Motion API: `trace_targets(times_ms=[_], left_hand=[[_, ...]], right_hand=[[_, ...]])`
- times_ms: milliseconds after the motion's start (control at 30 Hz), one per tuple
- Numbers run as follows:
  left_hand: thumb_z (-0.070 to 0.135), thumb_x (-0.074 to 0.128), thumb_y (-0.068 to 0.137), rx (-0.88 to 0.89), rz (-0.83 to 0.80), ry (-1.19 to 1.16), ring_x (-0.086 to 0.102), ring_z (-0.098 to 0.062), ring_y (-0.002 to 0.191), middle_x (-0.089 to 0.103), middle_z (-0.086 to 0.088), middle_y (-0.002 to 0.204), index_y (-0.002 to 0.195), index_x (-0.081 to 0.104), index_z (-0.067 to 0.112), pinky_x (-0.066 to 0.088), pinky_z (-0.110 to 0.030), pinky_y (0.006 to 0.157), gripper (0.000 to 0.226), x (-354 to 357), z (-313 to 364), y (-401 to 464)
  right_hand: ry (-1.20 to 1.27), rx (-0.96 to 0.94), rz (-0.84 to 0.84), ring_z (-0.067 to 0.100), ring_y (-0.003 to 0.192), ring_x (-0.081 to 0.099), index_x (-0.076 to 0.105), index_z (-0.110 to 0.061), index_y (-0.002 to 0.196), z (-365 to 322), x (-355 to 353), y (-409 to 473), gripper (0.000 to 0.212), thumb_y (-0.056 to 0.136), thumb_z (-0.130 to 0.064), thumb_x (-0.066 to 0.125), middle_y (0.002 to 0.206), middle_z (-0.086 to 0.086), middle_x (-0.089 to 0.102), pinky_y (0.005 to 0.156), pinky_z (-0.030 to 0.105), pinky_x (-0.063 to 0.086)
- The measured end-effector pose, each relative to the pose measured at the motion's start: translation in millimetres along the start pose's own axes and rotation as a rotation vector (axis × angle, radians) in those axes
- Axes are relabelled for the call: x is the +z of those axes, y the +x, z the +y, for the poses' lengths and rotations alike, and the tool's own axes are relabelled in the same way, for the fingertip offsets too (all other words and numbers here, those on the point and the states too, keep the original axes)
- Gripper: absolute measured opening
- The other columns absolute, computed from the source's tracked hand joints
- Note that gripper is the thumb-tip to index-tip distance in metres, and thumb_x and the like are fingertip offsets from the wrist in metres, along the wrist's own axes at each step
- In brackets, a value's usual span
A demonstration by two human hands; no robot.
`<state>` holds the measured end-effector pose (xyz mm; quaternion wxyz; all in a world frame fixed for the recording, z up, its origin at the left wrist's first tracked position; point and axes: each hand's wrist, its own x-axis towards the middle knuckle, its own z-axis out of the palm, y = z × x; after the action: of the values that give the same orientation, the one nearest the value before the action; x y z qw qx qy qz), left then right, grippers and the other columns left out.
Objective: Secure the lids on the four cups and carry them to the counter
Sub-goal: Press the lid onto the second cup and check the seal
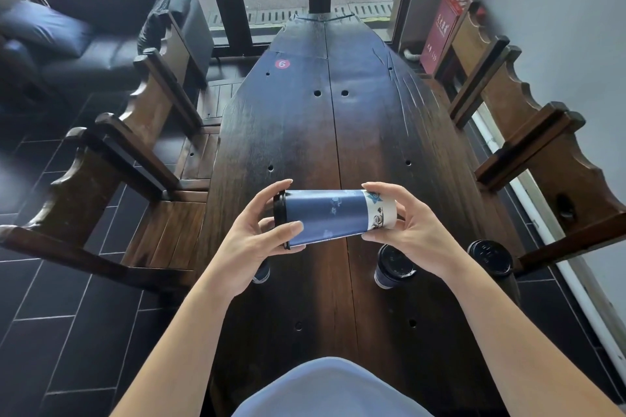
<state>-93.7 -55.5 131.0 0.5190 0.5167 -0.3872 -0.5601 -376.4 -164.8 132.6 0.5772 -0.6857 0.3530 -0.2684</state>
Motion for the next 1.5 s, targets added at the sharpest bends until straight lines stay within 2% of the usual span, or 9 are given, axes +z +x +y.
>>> trace_targets(times_ms=[233,333,500,633,733,967,1133,1333,1500], left_hand=[[0.022,0.097,0.076,0.076,-0.047,0.071,0.06,-0.032,0.136,0.058,0.004,0.152,0.159,0.045,0.041,0.05,-0.052,0.115,0.1,-9,-3,3],[0.03,0.098,0.075,0.082,-0.003,0.035,0.06,-0.037,0.135,0.06,0.003,0.148,0.156,0.049,0.04,0.052,-0.062,0.108,0.095,-7,-2,3],[0.042,0.098,0.074,0.079,0.032,-0.004,0.063,-0.038,0.131,0.065,0.003,0.139,0.15,0.056,0.039,0.062,-0.053,0.095,0.087,-2,4,6],[0.035,0.097,0.077,0.059,-0.034,0.021,0.062,-0.036,0.133,0.061,0.006,0.148,0.155,0.05,0.042,0.059,-0.053,0.101,0.092,-4,4,7],[0.022,0.095,0.078,0.041,-0.128,0.098,0.061,-0.033,0.135,0.055,0.001,0.156,0.16,0.043,0.044,0.056,-0.043,0.107,0.099,-8,4,7],[0.031,0.097,0.071,0.027,-0.055,0.146,0.069,-0.034,0.122,0.065,0.007,0.137,0.149,0.055,0.045,0.061,-0.056,0.098,0.09,-1,8,5],[0.054,0.1,0.062,-0.031,-0.029,0.097,0.071,-0.034,0.122,0.062,0.005,0.137,0.145,0.056,0.053,0.065,-0.052,0.089,0.094,6,11,1],[0.056,0.099,0.063,-0.028,-0.015,0.091,0.071,-0.031,0.122,0.065,0.008,0.134,0.145,0.056,0.054,0.066,-0.049,0.087,0.092,8,14,4],[0.053,0.099,0.064,0.014,0.09,0.004,0.07,-0.031,0.123,0.067,0.004,0.133,0.145,0.057,0.05,0.064,-0.047,0.093,0.092,9,12,10]], right_hand=[[0.042,0.043,0.004,0.022,0.113,0.067,0.06,-0.037,0.137,3,-2,1,0.066,0.081,-0.017,0.089,0.125,-0.002,0.064,0.091,0.035,0.06],[0.049,0.073,0.004,0.02,0.113,0.069,0.061,-0.041,0.133,5,3,-2,0.061,0.079,-0.028,0.088,0.12,-0.009,0.066,0.088,0.034,0.061],[0.08,0.102,0.004,0.02,0.112,0.071,0.063,-0.046,0.126,10,12,-9,0.057,0.075,-0.045,0.086,0.116,-0.014,0.068,0.084,0.031,0.061],[0.112,0.13,0.003,0.024,0.11,0.072,0.063,-0.04,0.128,9,8,-9,0.054,0.079,-0.041,0.084,0.118,-0.001,0.068,0.084,0.034,0.062],[0.128,0.166,-0.034,0.028,0.11,0.072,0.063,-0.032,0.132,10,1,-7,0.051,0.084,-0.033,0.08,0.119,0.012,0.066,0.088,0.042,0.062],[0.072,0.124,-0.015,0.014,0.124,0.062,0.054,-0.045,0.139,11,-6,-12,0.073,0.077,-0.03,0.09,0.124,-0.014,0.066,0.093,0.033,0.06],[0.107,0.089,0.011,0.012,0.126,0.061,0.058,-0.046,0.134,7,-7,-13,0.069,0.073,-0.037,0.089,0.123,-0.016,0.067,0.088,0.032,0.061],[0.127,0.119,0.021,0.016,0.124,0.064,0.058,-0.038,0.135,11,-5,-15,0.067,0.077,-0.023,0.087,0.122,-0.012,0.068,0.089,0.033,0.061],[0.179,0.178,0.0,0.019,0.119,0.068,0.058,-0.036,0.137,13,2,-19,0.059,0.083,-0.027,0.082,0.123,-0.005,0.07,0.086,0.032,0.061]])
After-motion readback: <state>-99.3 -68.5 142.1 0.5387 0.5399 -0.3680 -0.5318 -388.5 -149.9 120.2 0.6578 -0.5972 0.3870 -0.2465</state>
